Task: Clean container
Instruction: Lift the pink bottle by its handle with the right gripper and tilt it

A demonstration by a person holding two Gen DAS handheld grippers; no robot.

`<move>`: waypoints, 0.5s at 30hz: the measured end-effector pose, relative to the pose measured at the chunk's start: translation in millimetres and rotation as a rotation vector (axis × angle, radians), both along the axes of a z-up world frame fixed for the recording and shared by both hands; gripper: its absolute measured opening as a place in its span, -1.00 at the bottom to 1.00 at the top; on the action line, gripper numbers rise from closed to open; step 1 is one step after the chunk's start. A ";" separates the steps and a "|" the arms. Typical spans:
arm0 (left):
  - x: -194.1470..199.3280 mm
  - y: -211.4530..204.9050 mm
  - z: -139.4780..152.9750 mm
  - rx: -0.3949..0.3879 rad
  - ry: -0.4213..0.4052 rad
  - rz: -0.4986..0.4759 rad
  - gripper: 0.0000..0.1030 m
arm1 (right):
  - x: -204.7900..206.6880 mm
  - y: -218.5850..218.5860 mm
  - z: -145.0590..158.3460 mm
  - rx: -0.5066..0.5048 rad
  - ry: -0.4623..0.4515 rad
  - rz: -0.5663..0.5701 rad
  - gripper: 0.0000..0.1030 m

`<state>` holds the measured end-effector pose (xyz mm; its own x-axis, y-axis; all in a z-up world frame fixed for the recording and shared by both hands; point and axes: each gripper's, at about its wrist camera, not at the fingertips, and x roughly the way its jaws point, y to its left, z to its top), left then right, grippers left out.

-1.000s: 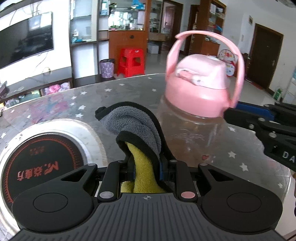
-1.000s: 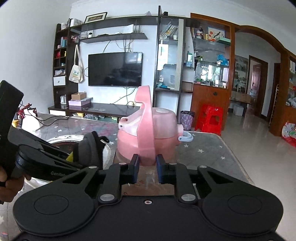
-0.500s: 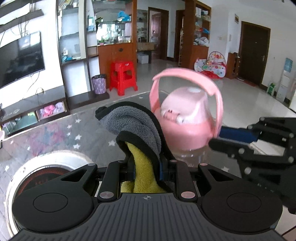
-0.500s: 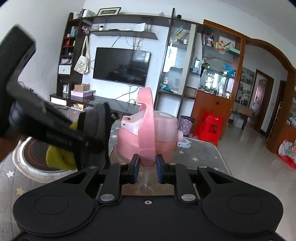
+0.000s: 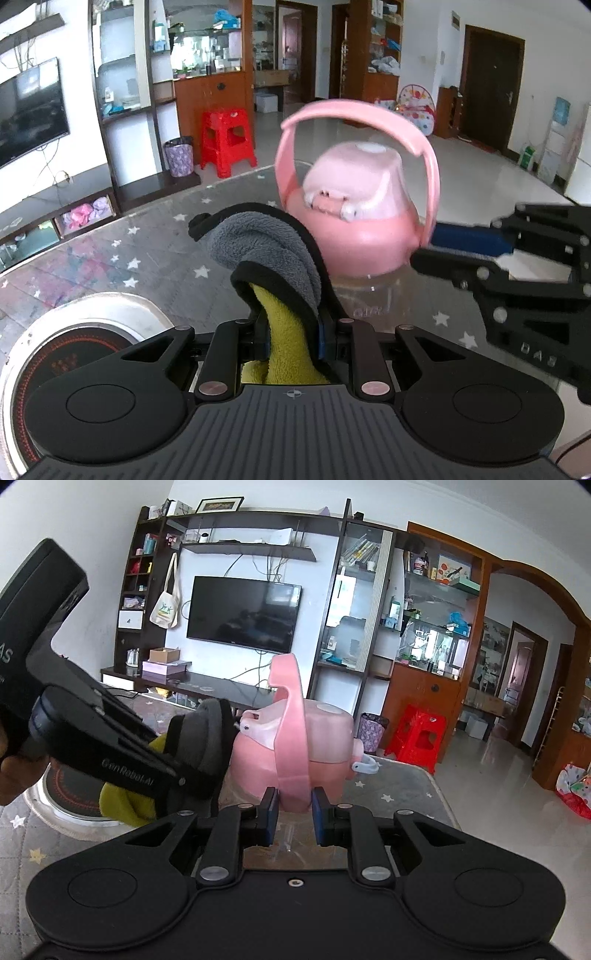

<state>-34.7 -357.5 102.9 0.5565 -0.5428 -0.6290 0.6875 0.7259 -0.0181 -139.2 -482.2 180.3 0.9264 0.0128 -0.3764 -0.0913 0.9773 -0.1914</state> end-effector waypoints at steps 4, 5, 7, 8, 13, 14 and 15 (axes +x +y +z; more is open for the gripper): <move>-0.6 -4.4 -6.2 0.002 0.017 -0.009 -0.59 | 2.3 -3.3 0.2 -0.003 0.002 -0.006 -0.59; -1.3 -5.3 -6.3 0.003 0.017 -0.009 -0.58 | 2.7 -4.3 0.0 -0.004 0.002 -0.008 -0.59; -2.2 -8.4 -10.6 0.006 0.027 -0.018 -0.59 | 3.7 -5.3 -0.5 -0.005 0.001 -0.012 -0.59; -2.0 -9.7 -12.3 0.007 0.030 -0.021 -0.58 | 4.3 -5.8 -0.7 -0.005 0.000 -0.013 -0.59; -2.8 -16.7 -22.3 0.018 0.050 -0.035 -0.58 | 6.5 -9.5 -1.5 -0.001 0.000 -0.021 -0.59; -2.7 -17.7 -25.0 0.022 0.054 -0.037 -0.58 | 7.1 -10.6 -2.0 0.000 -0.001 -0.024 -0.59; -2.4 -18.5 -27.9 0.024 0.061 -0.037 -0.58 | 7.3 -11.0 -2.3 0.001 -0.001 -0.025 -0.59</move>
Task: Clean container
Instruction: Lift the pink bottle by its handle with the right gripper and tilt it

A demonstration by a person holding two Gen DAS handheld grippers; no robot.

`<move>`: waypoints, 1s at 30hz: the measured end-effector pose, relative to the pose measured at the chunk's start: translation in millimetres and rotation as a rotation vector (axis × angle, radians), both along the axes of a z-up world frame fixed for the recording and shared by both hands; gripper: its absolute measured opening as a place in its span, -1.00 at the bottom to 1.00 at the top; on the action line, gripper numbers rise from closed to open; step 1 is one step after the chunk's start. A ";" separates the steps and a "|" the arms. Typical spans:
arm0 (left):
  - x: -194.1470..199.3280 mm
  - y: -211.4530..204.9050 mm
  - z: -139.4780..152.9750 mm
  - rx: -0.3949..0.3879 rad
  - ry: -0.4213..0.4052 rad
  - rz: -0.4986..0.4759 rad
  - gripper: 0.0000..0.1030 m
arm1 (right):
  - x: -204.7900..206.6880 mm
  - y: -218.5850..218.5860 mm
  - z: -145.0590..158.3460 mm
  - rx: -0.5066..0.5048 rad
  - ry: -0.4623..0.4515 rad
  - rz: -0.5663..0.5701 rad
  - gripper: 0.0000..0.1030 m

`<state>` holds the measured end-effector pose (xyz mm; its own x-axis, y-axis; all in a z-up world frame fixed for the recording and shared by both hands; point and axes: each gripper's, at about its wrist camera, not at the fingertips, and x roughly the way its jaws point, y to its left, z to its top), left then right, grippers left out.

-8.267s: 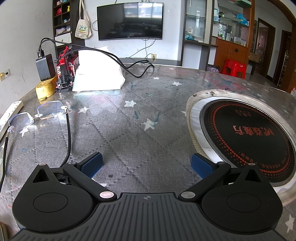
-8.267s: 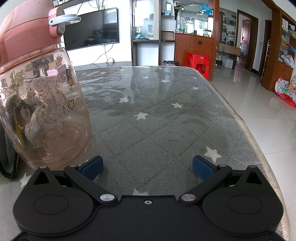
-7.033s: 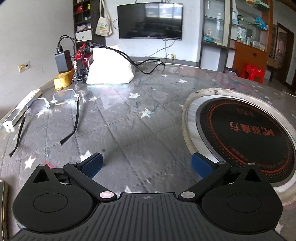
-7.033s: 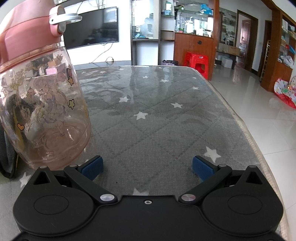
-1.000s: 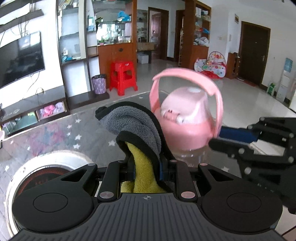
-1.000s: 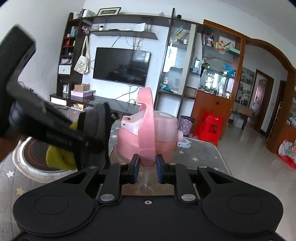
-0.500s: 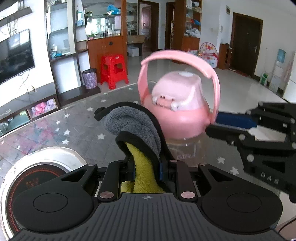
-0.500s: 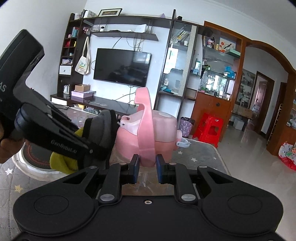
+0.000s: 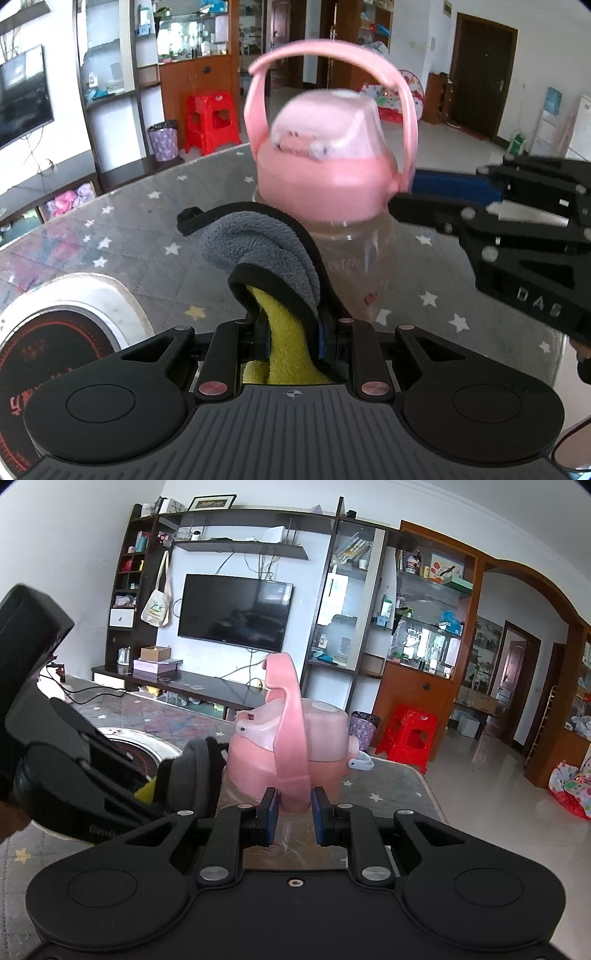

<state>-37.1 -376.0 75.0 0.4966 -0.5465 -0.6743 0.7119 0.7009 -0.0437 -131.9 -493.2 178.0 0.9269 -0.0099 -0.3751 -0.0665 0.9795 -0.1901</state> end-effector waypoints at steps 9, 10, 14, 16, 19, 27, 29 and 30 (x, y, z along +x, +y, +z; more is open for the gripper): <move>4.4 -1.1 -16.9 0.015 0.054 -0.006 -0.58 | -0.1 -1.4 0.2 0.022 -0.022 -0.018 -0.59; 4.7 -0.6 -16.9 0.014 0.056 -0.006 -0.58 | -0.9 -0.8 1.4 0.024 -0.028 -0.018 -0.59; 5.1 -0.1 -14.9 0.010 0.052 -0.007 -0.59 | -4.8 4.4 11.1 0.016 -0.070 -0.010 -0.59; 4.0 0.4 -12.7 0.003 0.048 -0.009 -0.58 | -5.6 3.0 15.4 0.016 -0.094 -0.011 -0.59; 2.1 3.3 -8.3 -0.010 0.036 -0.011 -0.59 | -1.6 7.0 19.3 0.001 -0.120 -0.019 -0.59; -2.3 13.0 1.8 -0.031 0.015 -0.008 -0.59 | 9.7 15.7 17.0 -0.042 -0.177 -0.050 -0.59; -2.1 15.5 3.4 -0.034 0.013 -0.003 -0.59 | 10.5 18.0 13.4 -0.082 -0.193 -0.063 -0.62; -1.8 16.6 4.4 -0.035 0.012 0.000 -0.59 | 11.0 19.1 11.6 -0.102 -0.201 -0.069 -0.63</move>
<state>-38.9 -359.4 79.4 0.4891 -0.5695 -0.6606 0.7109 0.6991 -0.0764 -121.0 -474.1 189.6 0.9786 -0.1044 -0.1772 0.0491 0.9553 -0.2914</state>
